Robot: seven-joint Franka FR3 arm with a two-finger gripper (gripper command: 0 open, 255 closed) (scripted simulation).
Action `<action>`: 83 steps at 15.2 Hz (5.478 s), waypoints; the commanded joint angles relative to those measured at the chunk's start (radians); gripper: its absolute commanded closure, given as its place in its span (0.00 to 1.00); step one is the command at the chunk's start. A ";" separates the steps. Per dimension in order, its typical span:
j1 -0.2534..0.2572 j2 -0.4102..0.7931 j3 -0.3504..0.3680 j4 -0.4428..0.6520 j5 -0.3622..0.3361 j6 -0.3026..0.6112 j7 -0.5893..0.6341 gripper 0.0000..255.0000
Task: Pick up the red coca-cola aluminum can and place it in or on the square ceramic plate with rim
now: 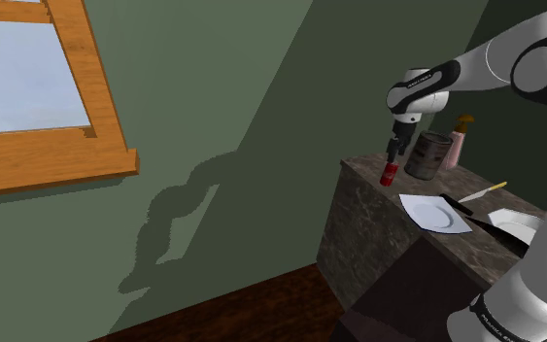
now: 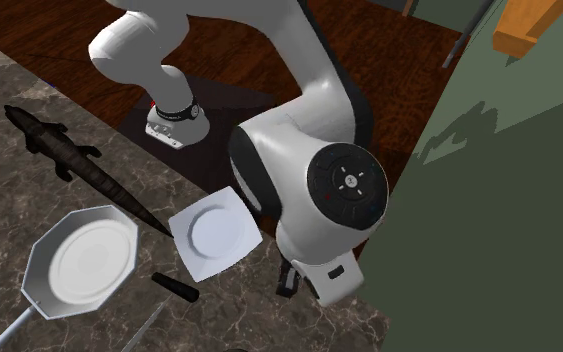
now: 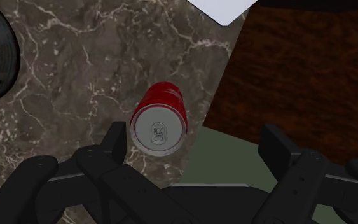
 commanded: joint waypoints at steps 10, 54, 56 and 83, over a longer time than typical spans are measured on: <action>-0.054 0.154 0.019 0.053 0.075 0.082 -0.066 0.00; -0.020 -0.290 -0.056 -0.209 -0.137 -0.060 -0.011 1.00; -0.030 -0.370 -0.062 -0.282 -0.181 -0.060 -0.001 1.00; -0.091 -0.465 -0.125 -0.628 -0.298 0.205 -0.005 1.00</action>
